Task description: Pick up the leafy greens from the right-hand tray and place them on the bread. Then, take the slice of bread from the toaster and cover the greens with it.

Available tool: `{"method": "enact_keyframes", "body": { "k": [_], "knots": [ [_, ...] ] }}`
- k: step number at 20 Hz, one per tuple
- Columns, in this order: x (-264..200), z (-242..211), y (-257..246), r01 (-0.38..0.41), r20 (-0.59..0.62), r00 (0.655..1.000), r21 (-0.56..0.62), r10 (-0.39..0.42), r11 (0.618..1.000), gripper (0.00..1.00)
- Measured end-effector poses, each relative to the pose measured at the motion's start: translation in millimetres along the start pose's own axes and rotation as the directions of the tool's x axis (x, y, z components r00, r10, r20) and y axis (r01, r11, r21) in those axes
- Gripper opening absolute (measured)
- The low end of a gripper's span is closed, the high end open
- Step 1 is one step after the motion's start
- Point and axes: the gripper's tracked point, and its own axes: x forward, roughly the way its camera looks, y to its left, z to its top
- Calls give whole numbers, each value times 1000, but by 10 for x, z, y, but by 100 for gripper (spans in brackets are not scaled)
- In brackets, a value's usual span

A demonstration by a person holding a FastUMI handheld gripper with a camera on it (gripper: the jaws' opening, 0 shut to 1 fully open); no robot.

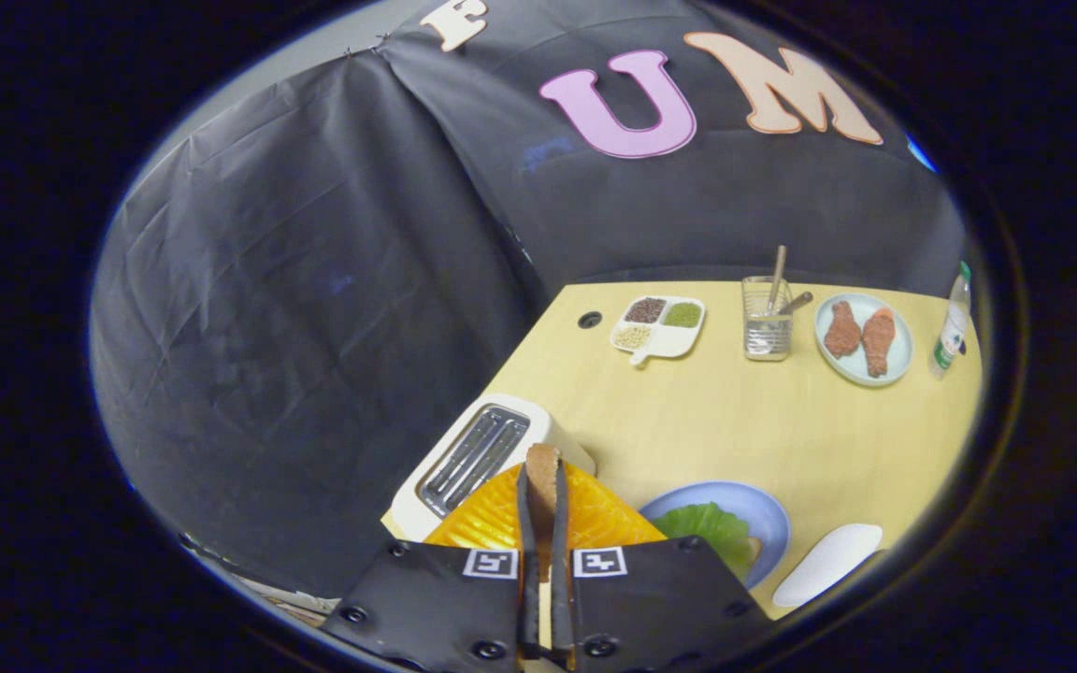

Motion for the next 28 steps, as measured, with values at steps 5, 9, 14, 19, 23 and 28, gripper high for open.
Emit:
{"method": "enact_keyframes", "body": {
  "k": [5,9,14,19,23,28],
  "knots": [
    [32,-187,-337,44,-18,999,51,-43,998,8],
    [78,-403,-543,69,-46,997,76,-66,995,8],
    [167,-583,-802,98,-70,993,104,-91,990,8],
    [206,-741,-1080,137,-96,988,125,-125,983,9],
    [193,-824,-1303,170,-113,982,139,-155,976,10],
    [204,-953,-1496,196,-142,974,116,-179,974,11]
  ]
}}
